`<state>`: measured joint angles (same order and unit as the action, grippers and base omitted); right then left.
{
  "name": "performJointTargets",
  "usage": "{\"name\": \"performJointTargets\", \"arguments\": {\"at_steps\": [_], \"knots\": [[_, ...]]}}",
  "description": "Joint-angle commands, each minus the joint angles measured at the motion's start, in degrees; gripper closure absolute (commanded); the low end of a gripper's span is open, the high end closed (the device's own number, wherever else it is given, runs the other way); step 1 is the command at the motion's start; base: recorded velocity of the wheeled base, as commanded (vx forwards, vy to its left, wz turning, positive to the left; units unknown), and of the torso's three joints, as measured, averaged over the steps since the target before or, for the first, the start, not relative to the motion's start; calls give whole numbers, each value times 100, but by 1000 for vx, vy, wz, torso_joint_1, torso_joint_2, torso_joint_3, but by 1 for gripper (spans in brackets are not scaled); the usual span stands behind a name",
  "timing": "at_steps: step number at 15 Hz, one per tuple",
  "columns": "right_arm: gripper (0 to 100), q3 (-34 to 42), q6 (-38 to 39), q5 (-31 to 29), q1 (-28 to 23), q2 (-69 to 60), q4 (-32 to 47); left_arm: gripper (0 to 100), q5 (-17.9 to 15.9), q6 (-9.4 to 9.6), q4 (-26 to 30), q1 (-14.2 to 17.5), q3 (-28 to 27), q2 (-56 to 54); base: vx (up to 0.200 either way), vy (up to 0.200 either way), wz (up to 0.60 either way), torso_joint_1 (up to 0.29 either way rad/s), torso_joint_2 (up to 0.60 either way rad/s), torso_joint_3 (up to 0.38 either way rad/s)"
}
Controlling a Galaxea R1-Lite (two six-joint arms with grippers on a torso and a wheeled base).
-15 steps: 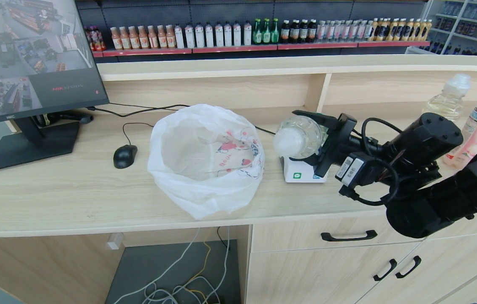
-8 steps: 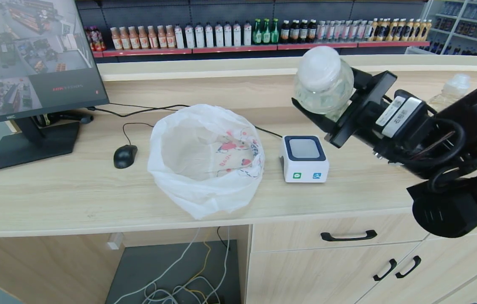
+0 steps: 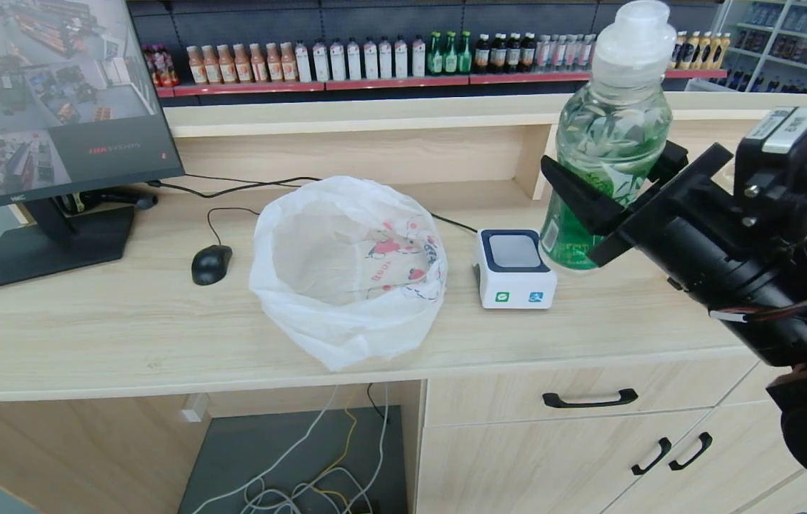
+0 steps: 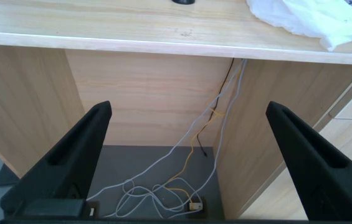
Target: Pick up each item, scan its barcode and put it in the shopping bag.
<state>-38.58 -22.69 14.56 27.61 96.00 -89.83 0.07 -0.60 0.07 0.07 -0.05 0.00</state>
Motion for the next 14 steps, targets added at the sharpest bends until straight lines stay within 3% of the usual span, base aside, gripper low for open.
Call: {"name": "performJointTargets", "arguments": {"at_steps": [1, 3, 5, 8, 11, 14], "knots": [[100, 202, 432, -295, 210, -292, -17, 0, 1, -2, 1, 1, 5, 0, 0, 0, 0, 0, 0, 0], [100, 527, 1073, -515, 201, -407, -17, 0, 1, -2, 1, 1, -4, 0, 0, 0, 0, 0, 0, 0], [100, 1046, 1794, -1095, 227, -416, -17, 0, 1, -2, 1, 1, 5, 0, 0, 0, 0, 0, 0, 0], [100, 870, 1856, -2326, 649, -345, -17, 0, 1, -2, 1, 1, -4, 0, 0, 0, 0, 0, 0, 0], [100, 404, 2102, -3082, 737, -222, -17, 0, 1, 16, 1, 1, -4, 0, 0, 0, 0, 0, 0, 0], [100, 413, 2242, -3284, 535, -380, -17, 0, 1, 33, 1, 1, -4, 0, 0, 0, 0, 0, 0, 0]]}}
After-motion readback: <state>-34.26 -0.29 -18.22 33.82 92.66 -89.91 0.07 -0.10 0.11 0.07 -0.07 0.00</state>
